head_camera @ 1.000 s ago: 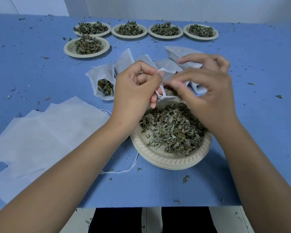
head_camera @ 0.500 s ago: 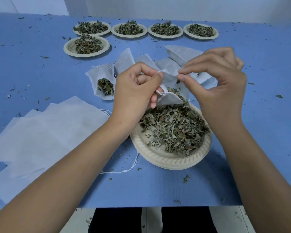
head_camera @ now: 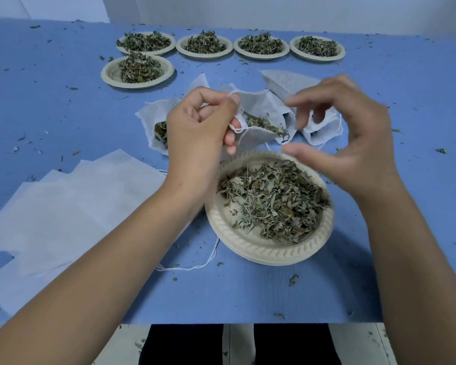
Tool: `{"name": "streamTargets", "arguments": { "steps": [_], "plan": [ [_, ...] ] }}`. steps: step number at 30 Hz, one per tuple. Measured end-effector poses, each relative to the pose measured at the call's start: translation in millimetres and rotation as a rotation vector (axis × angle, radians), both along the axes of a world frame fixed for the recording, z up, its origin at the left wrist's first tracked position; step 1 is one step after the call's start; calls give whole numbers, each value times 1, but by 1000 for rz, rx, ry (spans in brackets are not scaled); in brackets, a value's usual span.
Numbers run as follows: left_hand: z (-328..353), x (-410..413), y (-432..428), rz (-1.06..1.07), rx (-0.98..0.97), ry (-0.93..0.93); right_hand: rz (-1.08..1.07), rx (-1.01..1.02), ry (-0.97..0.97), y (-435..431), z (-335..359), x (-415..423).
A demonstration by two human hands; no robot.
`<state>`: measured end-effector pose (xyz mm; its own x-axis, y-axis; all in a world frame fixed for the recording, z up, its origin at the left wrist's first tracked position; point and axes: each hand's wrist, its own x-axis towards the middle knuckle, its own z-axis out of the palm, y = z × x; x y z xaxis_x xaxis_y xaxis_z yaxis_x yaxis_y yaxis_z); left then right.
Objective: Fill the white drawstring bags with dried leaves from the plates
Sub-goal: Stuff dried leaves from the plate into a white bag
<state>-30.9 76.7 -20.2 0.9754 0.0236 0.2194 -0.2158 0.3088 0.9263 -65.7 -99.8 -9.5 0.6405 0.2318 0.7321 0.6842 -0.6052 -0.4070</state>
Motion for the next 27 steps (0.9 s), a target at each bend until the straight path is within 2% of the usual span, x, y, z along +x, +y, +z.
{"name": "streamTargets", "arguments": {
  "steps": [2,8,11,14,18,22,24,27],
  "plan": [
    [1,0,0,3,14,-2,12,-60,2,0,-2,2],
    [-4,-10,-4,-35,230,-183,-36,40,-131,10,-3,2],
    [-5,-12,-6,-69,238,-218,-151,-96,-200,14,-10,5],
    [-5,-10,-5,-51,220,-193,-132,-212,-82,12,-15,9],
    [-4,-8,-3,-22,192,-180,-97,-43,-110,8,-13,4],
    [-2,-14,-4,-111,231,-291,-57,-250,44,18,-20,6],
    [-3,-14,-5,-88,231,-300,-51,-192,48,17,-20,7],
    [-3,-9,-1,39,190,-238,-126,93,-170,8,-13,3]
  ]
}}
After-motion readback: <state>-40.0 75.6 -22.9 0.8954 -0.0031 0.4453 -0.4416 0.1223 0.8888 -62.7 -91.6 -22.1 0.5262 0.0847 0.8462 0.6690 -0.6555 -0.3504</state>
